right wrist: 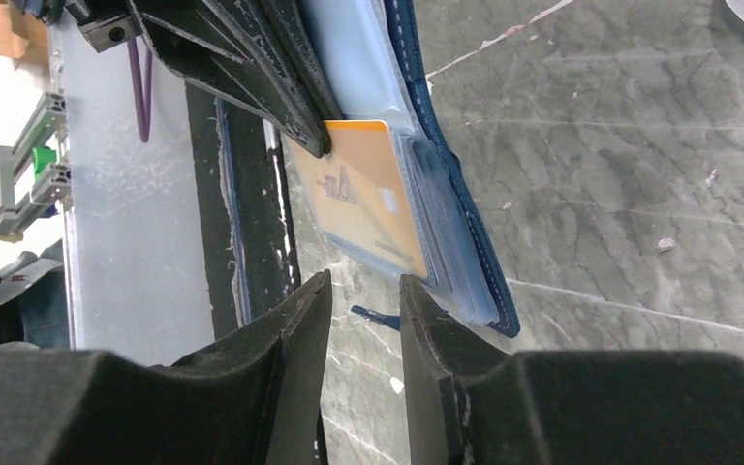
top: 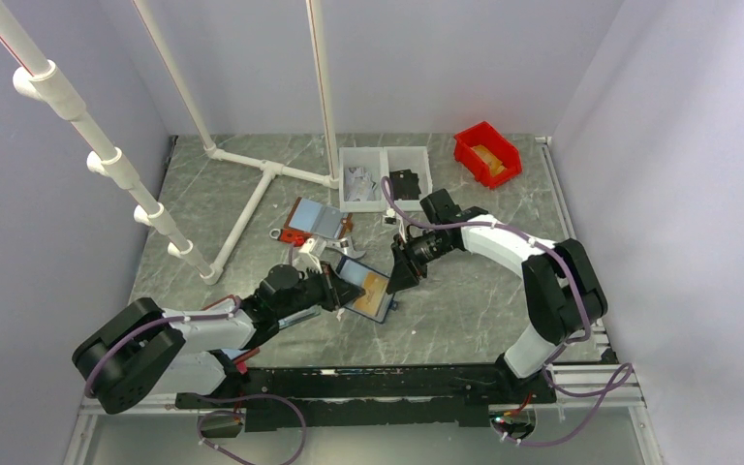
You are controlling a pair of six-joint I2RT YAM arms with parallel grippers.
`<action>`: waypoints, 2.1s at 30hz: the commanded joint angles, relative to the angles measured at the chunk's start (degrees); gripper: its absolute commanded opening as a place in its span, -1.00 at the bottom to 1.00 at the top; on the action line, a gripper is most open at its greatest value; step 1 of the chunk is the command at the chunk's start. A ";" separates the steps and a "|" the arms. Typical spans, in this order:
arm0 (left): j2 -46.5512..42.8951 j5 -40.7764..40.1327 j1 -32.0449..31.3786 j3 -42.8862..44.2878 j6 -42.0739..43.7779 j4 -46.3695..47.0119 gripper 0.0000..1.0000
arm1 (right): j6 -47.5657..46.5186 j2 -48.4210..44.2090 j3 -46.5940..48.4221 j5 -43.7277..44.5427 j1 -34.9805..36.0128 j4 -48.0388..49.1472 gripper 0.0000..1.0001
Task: Take the credit cards out of the card holder
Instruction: Remove the credit card from the card holder.
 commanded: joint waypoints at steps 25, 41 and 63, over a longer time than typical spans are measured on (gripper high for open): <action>-1.87 2.51 -0.16 -0.45 -0.50 12.03 -1.00 | 1.74 0.81 1.99 -6.94 -1.75 0.10 -0.26; 4.32 8.17 -0.29 1.94 -1.56 17.86 -1.00 | 3.65 0.76 1.81 -10.90 -3.41 0.73 -0.24; 8.39 7.39 -0.40 2.17 -4.24 20.53 -0.91 | 3.03 0.56 1.93 -9.91 -3.79 0.38 -0.85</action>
